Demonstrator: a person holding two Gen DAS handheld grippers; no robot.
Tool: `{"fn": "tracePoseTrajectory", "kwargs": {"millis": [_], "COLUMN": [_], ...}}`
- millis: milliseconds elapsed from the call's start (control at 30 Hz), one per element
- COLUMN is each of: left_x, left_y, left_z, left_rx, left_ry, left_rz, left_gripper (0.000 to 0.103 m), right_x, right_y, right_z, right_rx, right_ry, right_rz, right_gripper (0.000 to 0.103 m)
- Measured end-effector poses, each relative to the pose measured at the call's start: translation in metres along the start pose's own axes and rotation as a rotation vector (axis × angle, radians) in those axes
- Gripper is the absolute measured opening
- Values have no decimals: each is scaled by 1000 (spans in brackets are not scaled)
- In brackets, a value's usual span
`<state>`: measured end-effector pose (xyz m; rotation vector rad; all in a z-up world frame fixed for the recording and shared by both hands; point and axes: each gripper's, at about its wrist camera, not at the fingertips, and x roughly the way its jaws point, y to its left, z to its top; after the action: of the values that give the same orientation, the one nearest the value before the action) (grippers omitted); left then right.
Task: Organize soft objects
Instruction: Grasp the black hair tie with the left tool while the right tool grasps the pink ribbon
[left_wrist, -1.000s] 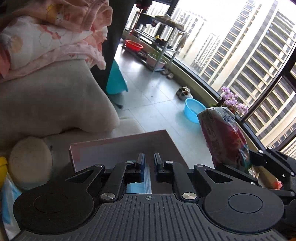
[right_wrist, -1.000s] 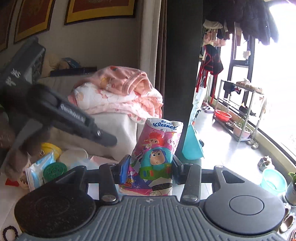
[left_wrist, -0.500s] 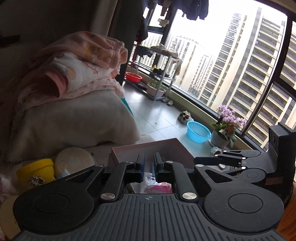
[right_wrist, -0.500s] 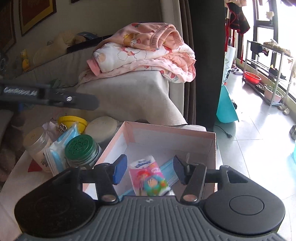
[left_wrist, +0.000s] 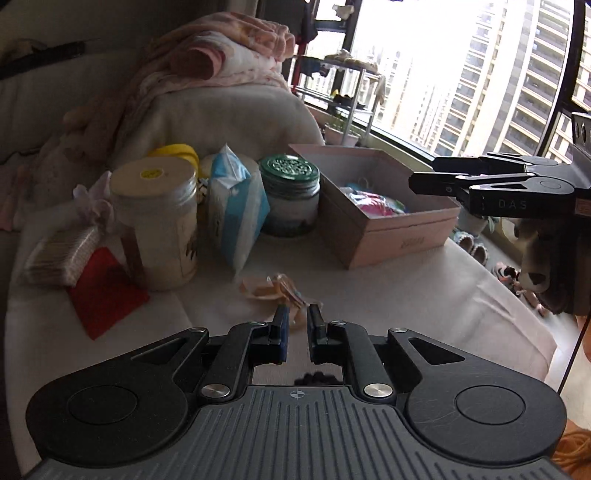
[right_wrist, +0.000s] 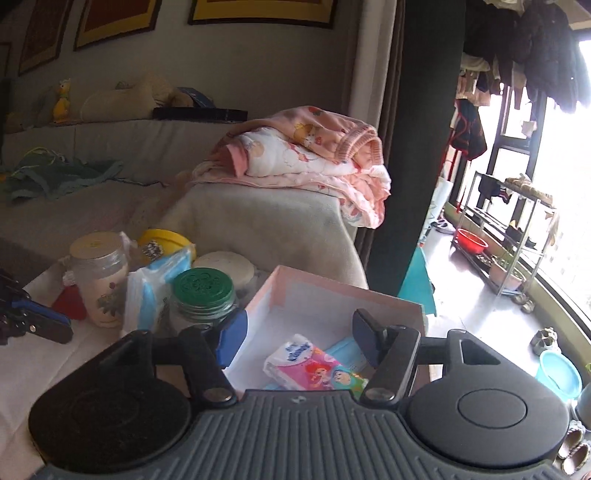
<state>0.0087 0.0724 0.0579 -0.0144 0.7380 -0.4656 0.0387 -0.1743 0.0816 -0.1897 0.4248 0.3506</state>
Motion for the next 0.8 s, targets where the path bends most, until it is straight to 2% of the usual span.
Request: {"fn": "tracePoseTrajectory", "kwargs": {"millis": [67,167,333,400,600,800], "left_x": [-1,0,9,12,2,7], "left_y": [-6,-15,-24,-25,-32,-26], "left_z": [-17,-36,-47,-47,-41,-41], "left_rx": [21,46,115,112,126,161], "left_ry": [28,67,95,112,75,98], "left_rz": [7,25,50,57,72,160], "left_gripper": [12,12,15,15,15,15], "right_x": [-5,-7,1,5,12,22], "right_y": [14,37,68,71,74,75], "right_z": [-12,-36,-69,-72,-71,-76], "right_rx": [13,-16,-103,-98,-80,-54], "right_ry": [26,74,155,172,170,198], "right_rz": [86,137,160,179,195,195], "right_gripper": [64,64,64,64,64,64]}}
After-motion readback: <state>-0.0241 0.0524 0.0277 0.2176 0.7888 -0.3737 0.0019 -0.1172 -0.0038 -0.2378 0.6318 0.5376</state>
